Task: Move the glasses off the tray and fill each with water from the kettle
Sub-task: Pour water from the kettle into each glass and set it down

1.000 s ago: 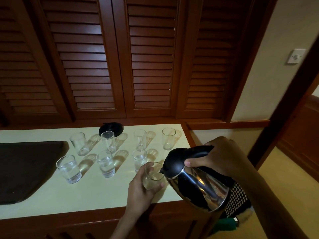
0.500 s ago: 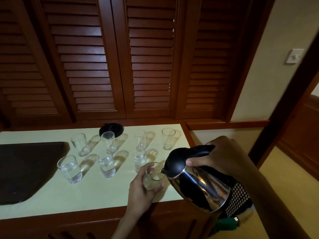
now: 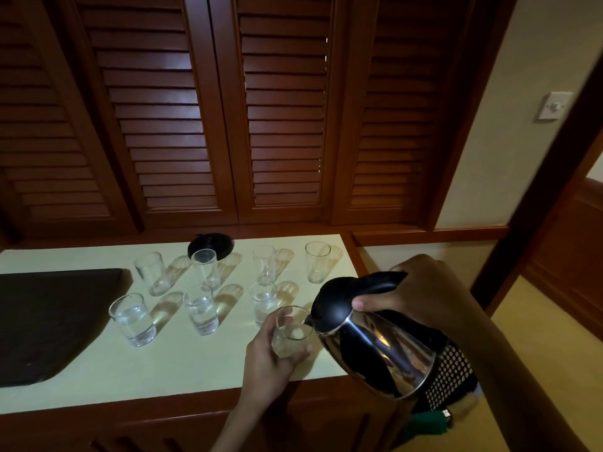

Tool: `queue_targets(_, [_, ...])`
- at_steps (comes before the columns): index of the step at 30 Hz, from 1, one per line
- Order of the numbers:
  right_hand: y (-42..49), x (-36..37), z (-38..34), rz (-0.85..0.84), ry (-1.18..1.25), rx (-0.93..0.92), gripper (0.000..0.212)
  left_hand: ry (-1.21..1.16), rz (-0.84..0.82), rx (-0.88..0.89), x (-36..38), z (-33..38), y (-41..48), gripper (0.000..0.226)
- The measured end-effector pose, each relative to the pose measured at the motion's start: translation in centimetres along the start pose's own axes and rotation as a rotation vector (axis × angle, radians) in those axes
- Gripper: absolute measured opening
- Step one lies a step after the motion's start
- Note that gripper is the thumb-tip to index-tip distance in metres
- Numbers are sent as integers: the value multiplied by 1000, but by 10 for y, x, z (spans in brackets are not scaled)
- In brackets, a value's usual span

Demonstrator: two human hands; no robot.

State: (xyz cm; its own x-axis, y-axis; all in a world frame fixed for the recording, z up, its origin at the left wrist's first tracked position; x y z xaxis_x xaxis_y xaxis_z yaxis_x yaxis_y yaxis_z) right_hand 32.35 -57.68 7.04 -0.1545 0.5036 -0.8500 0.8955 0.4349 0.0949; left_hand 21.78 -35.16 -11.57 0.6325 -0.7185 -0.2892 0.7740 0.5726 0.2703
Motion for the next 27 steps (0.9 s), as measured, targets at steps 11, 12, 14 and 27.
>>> queue_targets(11, [1, 0, 0, -5, -7, 5, 46, -24, 4, -17, 4, -4, 2, 71])
queue_targets(12, [1, 0, 0, -7, -10, 3, 46, -26, 5, -18, 4, -4, 2, 71])
queue_targets(14, [2, 1, 2, -4, -11, 3, 48, -23, 8, -15, 5, -3, 3, 71])
queue_targets(27, [-7, 5, 47, 60, 235, 182, 41, -90, -18, -64, 22, -7, 15, 68])
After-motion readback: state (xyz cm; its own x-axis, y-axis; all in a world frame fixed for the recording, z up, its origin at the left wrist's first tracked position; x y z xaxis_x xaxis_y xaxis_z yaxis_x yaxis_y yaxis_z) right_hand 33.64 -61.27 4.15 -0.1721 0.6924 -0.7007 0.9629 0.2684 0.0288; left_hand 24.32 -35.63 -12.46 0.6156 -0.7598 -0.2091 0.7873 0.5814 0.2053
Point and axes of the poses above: each hand's wrist, its own y-axis towards the middle knuckle, its own x-axis out of the palm, z = x × y, the point moved 10 cm from there along y, towards the middle knuckle, and after that the axes turned 4 degrees about z, right-handed, at the moved point
